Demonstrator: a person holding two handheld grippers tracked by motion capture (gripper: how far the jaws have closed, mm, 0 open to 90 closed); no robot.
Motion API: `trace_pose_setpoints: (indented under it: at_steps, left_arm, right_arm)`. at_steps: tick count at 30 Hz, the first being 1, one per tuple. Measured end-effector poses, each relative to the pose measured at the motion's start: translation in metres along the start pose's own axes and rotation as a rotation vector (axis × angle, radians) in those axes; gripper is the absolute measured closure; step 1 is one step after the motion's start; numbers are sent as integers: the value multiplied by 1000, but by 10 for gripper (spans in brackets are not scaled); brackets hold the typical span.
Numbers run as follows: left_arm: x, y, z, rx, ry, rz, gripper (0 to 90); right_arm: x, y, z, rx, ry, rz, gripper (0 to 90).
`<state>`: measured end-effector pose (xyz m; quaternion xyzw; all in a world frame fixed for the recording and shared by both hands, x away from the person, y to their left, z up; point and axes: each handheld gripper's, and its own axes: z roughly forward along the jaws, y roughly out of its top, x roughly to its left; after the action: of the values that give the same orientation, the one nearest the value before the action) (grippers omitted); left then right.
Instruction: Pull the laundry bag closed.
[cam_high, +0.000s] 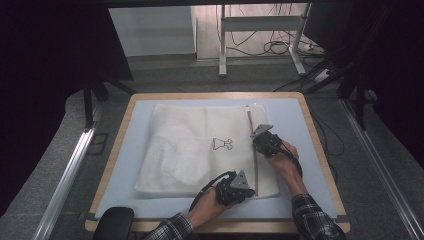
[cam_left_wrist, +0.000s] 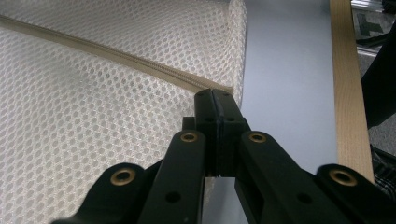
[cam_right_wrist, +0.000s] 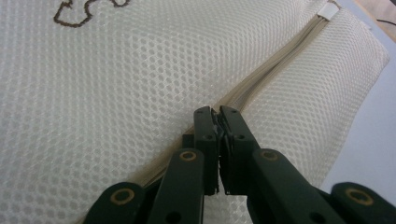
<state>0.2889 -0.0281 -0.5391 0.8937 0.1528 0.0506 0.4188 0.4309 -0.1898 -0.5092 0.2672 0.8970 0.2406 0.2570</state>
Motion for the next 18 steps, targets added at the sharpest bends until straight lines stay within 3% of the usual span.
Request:
trace_pose_setpoints:
  at_steps: [18]
  left_arm:
    - [0, 0, 0, 1, -2, -3, 900]
  right_arm:
    - [-17, 11, 17, 4, -16, 4, 858]
